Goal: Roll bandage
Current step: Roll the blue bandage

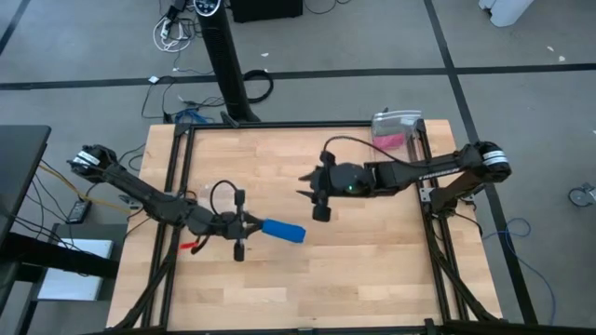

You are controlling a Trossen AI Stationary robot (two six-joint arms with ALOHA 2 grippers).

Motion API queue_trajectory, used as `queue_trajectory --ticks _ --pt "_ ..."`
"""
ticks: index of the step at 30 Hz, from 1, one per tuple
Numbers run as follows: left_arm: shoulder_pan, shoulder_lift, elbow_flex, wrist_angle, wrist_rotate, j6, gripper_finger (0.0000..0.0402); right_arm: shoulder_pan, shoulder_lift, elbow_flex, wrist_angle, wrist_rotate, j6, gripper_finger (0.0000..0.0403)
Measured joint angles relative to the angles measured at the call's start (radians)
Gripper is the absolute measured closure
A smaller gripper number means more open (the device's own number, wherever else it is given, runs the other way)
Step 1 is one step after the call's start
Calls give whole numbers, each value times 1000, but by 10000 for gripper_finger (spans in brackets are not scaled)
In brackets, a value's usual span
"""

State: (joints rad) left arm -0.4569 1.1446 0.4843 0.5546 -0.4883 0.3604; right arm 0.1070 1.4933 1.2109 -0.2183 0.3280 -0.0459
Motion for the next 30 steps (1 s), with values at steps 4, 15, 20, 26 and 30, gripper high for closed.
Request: queue_trajectory --ticks 4,15,20,26,30 --pt "12 0 0 -8 32 -9 397 -2 -57 -135 -37 4 73 258" --pt "72 -9 0 -8 215 -52 397 85 -202 -589 488 4 129 256" --pt "118 -9 0 0 316 -58 397 135 -195 -695 653 -2 157 259" --pt "169 -31 0 24 411 -58 397 155 -125 -706 694 -66 230 259" --pt "203 -80 0 3 432 -57 397 156 -70 -706 779 -78 220 253"
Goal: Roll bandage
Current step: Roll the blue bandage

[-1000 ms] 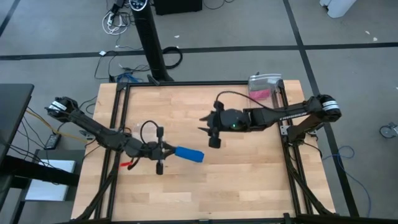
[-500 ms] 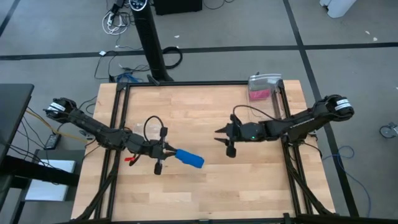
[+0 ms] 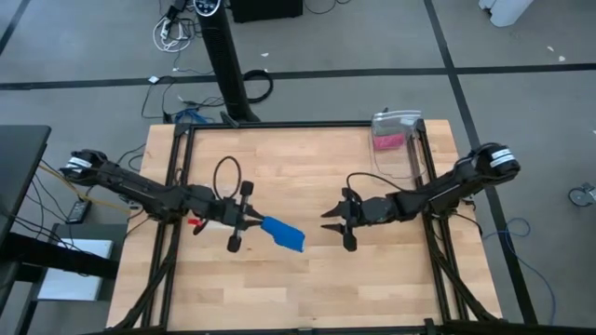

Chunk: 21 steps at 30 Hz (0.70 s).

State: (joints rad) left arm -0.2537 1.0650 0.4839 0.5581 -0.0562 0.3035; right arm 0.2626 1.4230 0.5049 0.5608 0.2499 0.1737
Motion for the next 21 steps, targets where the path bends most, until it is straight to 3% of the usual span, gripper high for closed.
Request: queue_trajectory --ticks 4,11,21 --pt "28 -62 0 -34 4 1 397 4 54 0 109 46 -56 244" --pt "64 -147 0 -78 -30 2 397 -10 197 2 392 23 -92 222" --pt "80 -190 0 -60 -47 2 397 -29 342 73 533 16 -91 208"
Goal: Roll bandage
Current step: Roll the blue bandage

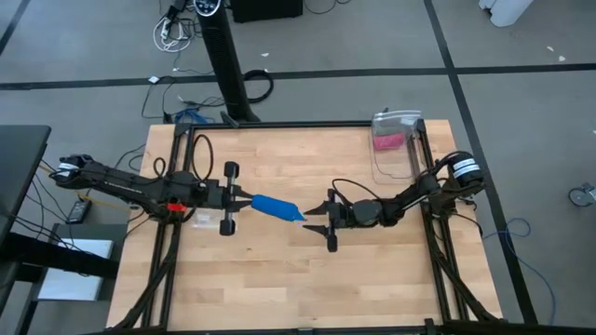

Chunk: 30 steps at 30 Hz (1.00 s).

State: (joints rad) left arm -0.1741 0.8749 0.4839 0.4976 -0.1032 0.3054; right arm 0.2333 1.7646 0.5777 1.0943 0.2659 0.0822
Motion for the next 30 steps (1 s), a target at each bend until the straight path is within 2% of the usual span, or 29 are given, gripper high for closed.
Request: queue_trajectory --ticks 7,11,15,17,21,22,26,30 --pt "0 0 0 0 -33 0 397 -5 16 73 0 0 -2 157" --pt "-1 0 0 32 -68 0 397 -17 16 109 -23 2 0 158" --pt "-1 1 0 68 -122 0 397 -20 16 147 -98 30 -28 204" --pt "-1 1 0 92 -141 1 397 -18 16 163 -106 49 -34 250" --pt "-1 2 0 132 -202 6 397 -12 16 177 -96 54 -39 370" --pt "-1 2 0 140 -216 8 397 -7 16 177 -88 55 -50 385" --pt "-1 4 0 165 -273 36 397 16 16 178 -64 55 -58 393" --pt "-1 39 0 267 -387 95 397 44 16 178 -43 56 -52 399"
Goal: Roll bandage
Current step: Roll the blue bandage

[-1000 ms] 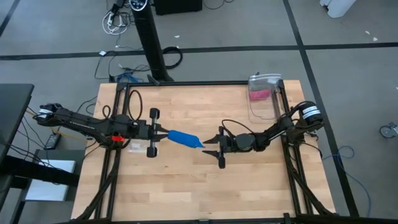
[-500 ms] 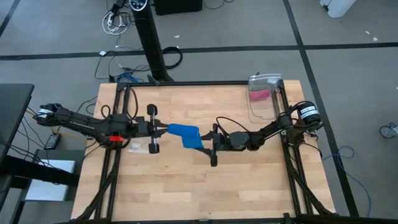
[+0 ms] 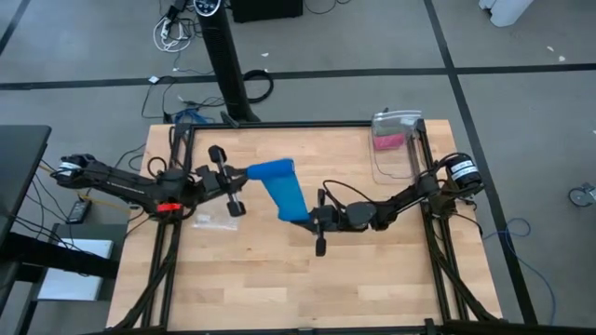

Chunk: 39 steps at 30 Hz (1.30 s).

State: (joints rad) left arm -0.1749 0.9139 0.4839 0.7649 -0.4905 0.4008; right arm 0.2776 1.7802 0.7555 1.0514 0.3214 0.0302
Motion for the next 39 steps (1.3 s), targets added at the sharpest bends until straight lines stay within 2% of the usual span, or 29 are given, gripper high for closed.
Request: queue_trajectory --ticks 3,10,20,28,33,39 --pt "0 40 0 70 -57 58 397 28 0 7 29 -4 -3 400" --pt "1 176 0 73 -197 148 397 74 0 115 7 -4 -75 401" --pt "-20 309 0 77 -222 205 397 89 -32 260 -65 118 -254 402" --pt "-75 349 0 78 -203 249 397 75 -95 293 -108 204 -365 403" --pt "-121 357 0 82 -196 269 397 35 -110 294 -124 245 -360 403" --pt "-161 359 0 71 -196 270 397 -25 -115 294 -217 247 -226 402"
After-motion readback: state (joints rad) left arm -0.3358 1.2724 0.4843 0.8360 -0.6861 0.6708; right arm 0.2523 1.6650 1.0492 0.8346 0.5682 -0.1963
